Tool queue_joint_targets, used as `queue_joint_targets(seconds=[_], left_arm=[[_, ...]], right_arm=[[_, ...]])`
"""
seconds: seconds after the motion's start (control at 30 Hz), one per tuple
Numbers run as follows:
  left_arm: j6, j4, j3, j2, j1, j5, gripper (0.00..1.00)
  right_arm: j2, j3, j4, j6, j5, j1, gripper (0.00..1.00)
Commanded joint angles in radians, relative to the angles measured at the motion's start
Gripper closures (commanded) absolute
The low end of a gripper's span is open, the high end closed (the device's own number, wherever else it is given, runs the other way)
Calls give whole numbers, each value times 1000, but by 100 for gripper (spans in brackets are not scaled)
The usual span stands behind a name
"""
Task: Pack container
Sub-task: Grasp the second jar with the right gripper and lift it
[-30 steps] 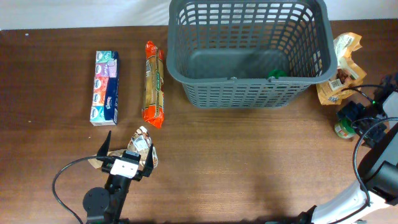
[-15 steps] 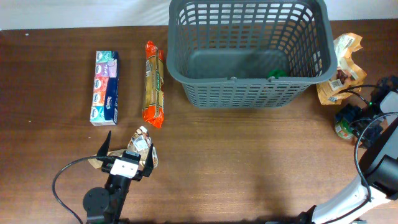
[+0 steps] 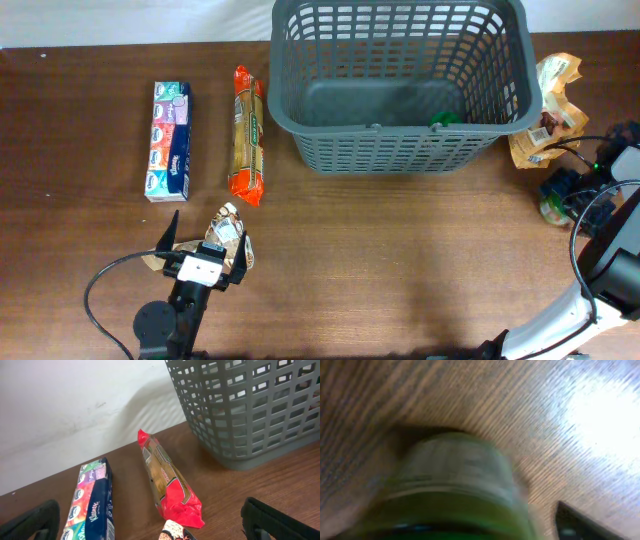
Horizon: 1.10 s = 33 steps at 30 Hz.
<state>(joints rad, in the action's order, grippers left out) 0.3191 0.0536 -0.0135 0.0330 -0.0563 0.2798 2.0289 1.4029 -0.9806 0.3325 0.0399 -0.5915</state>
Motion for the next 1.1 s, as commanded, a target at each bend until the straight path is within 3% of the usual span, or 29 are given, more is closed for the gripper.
queue_joint_targets(seconds=[0.0,0.13,0.2,0.27,0.3,0.6,0.83,0.93,1.07], left_arm=[[12,4,5,3,4,3,1],[12,4,5,3,4,3,1],[12,4,5,3,4,3,1],[12,4,5,3,4,3,1],[12,4,5,3,4,3,1],[12,4,5,3,4,4,1],[12,4,5,3,4,4,1],[12,4,5,3,4,4,1],[11,4,5,3,4,4,1]], right_arm=[[48,8,-24,5,24,-4,37],[48,60,-74,8,25,-4,72],[48,92,-102,8,25,-4,78],[48,127,-131,8,25,-4,94],[48,151,-150,8,25,-4,96],[42,504,-420,16,24,-5,96],[15,1023,-703,15,-106,-3,96],[-24,1238,-718,-25,-245,6,96],[-91,1398,-718,36,-277,47,96]])
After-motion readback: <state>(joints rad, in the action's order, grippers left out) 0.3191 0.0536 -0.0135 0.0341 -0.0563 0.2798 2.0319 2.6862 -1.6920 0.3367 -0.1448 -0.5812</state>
